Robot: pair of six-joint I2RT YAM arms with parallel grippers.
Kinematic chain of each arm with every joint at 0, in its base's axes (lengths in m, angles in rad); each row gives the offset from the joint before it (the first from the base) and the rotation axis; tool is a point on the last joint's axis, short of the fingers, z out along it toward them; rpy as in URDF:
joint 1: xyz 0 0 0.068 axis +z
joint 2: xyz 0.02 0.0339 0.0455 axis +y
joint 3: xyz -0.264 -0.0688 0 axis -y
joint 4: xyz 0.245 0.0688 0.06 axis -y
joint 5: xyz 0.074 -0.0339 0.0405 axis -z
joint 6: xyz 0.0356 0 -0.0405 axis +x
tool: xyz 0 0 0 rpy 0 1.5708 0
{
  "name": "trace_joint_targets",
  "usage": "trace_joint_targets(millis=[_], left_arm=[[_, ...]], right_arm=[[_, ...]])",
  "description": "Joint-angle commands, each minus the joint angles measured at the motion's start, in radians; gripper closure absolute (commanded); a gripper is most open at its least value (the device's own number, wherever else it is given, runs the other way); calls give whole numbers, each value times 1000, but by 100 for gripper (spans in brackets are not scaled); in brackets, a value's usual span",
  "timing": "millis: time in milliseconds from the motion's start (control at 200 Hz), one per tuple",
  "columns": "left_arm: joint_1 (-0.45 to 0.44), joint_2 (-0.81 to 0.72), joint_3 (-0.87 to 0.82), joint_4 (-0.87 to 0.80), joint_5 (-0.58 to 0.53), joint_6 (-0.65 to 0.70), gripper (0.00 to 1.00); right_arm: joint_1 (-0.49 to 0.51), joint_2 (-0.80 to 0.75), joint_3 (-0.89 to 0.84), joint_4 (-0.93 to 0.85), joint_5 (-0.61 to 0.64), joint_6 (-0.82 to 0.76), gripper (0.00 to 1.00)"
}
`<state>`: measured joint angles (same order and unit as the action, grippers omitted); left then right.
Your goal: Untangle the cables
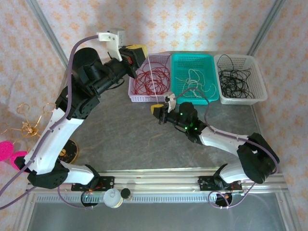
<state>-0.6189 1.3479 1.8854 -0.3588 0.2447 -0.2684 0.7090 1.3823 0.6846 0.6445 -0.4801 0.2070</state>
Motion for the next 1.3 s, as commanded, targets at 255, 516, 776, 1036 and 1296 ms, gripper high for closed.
trace_joint_targets(millis=[255,516,776,1036,1296], left_arm=[[5,6,118,8,-124,57,100],[5,14,128,-8,-133,74,100],[5,35,112,-5,-126,75,100],[5,95,99,27,-63,51,100],[5,97,18,63,-13,18,100]], right_arm=[[7,-35,-31,-106,9,-87,100],[52,-114,32,-510,220,-400,83],[36,-241,-51,-551,370,-384,75],[-50,-422,-39,-574,309,-308,63],[-80,-391,244,-610,-107,-382,46]])
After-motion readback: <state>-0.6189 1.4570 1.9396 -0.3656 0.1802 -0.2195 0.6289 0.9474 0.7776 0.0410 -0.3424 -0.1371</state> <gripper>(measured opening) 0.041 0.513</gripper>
